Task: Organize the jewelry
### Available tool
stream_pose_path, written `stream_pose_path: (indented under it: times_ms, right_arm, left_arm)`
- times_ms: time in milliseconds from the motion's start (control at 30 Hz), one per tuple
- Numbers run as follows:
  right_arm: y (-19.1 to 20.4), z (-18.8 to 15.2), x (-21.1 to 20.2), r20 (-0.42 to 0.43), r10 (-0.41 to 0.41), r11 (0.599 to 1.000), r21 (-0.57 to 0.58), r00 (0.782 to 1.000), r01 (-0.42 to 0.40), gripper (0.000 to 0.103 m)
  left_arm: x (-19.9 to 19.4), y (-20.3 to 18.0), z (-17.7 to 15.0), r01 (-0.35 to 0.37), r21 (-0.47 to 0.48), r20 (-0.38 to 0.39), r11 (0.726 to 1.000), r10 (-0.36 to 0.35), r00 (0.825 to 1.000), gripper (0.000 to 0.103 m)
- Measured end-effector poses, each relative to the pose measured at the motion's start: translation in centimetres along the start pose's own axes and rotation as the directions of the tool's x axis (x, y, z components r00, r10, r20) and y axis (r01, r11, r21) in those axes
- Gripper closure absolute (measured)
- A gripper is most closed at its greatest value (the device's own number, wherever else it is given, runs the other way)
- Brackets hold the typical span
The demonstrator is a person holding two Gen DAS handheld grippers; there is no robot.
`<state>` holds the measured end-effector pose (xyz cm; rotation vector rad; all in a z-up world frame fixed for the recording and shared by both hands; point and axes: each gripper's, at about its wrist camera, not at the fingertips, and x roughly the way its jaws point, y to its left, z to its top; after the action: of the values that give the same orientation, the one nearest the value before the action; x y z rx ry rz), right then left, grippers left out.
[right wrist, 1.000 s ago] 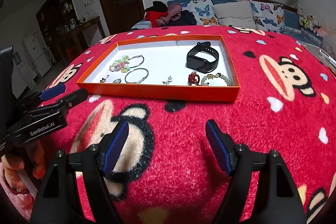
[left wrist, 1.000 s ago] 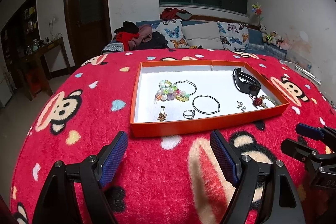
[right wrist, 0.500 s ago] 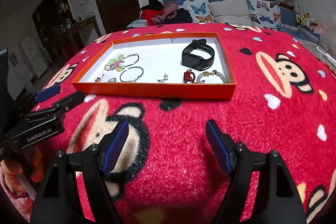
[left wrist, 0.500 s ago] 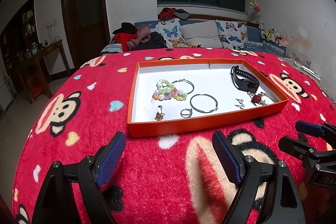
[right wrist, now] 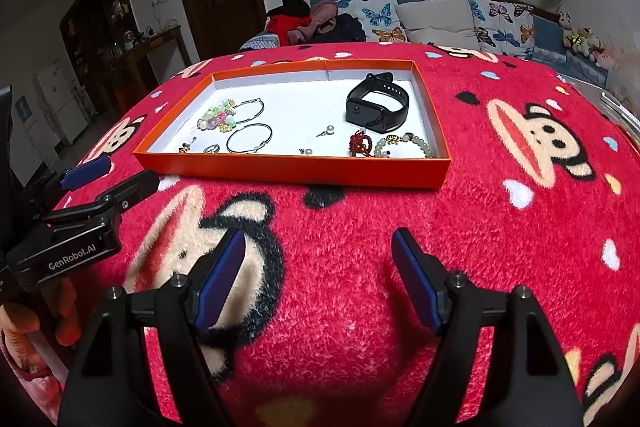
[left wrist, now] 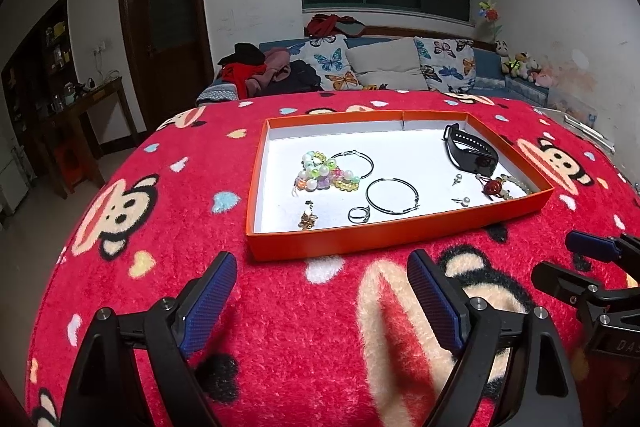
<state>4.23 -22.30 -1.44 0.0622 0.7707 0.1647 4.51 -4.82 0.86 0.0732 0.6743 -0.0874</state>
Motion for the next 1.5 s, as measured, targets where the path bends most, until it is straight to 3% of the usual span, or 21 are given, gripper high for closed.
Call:
stream_pose_path:
  times_ms: [1500]
  right_arm:
    - [0.09, -0.10, 0.22, -0.012, -0.013, 1.000, 0.011, 1.000, 0.013, 0.027]
  left_arm:
    - [0.17, 0.02, -0.01, -0.003, -0.002, -0.010, 1.000, 0.003, 1.000, 0.009]
